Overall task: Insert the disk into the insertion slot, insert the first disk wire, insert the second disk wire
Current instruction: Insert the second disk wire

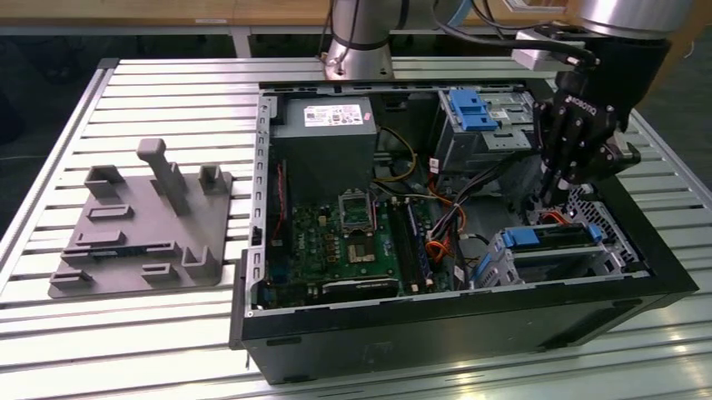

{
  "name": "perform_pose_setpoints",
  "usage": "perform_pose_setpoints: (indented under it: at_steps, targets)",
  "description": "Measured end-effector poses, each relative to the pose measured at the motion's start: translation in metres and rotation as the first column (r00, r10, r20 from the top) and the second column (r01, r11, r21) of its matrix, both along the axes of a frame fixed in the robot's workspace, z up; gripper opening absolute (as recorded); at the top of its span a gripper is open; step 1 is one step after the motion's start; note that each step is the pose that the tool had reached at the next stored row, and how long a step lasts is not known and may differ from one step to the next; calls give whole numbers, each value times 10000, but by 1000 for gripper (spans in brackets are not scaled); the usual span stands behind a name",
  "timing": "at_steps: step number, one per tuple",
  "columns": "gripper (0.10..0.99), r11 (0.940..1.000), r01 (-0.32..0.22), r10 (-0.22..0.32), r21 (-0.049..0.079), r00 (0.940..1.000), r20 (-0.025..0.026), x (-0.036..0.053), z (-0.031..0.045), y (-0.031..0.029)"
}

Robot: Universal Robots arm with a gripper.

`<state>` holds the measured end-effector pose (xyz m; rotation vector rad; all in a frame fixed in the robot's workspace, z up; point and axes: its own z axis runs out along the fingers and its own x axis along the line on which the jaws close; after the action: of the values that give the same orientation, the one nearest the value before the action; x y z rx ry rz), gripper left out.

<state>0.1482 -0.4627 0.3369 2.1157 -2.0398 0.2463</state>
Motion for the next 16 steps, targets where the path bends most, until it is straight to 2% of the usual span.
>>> perform_pose_setpoints:
  at_steps: [8, 9, 11, 12, 16]
  targets:
    - [196, 9987, 0, 0, 509, 10000, 0, 0, 0, -113]
    - [196, 9979, 1, -1, 643, 10000, 0, 0, 0, -140]
    - [196, 9969, 1, -1, 788, 10000, 0, 0, 0, -165]
    - [196, 9955, 0, 0, 953, 10000, 0, 0, 0, -190]
    - [196, 9921, 0, 0, 1256, 10000, 0, 0, 9, -236]
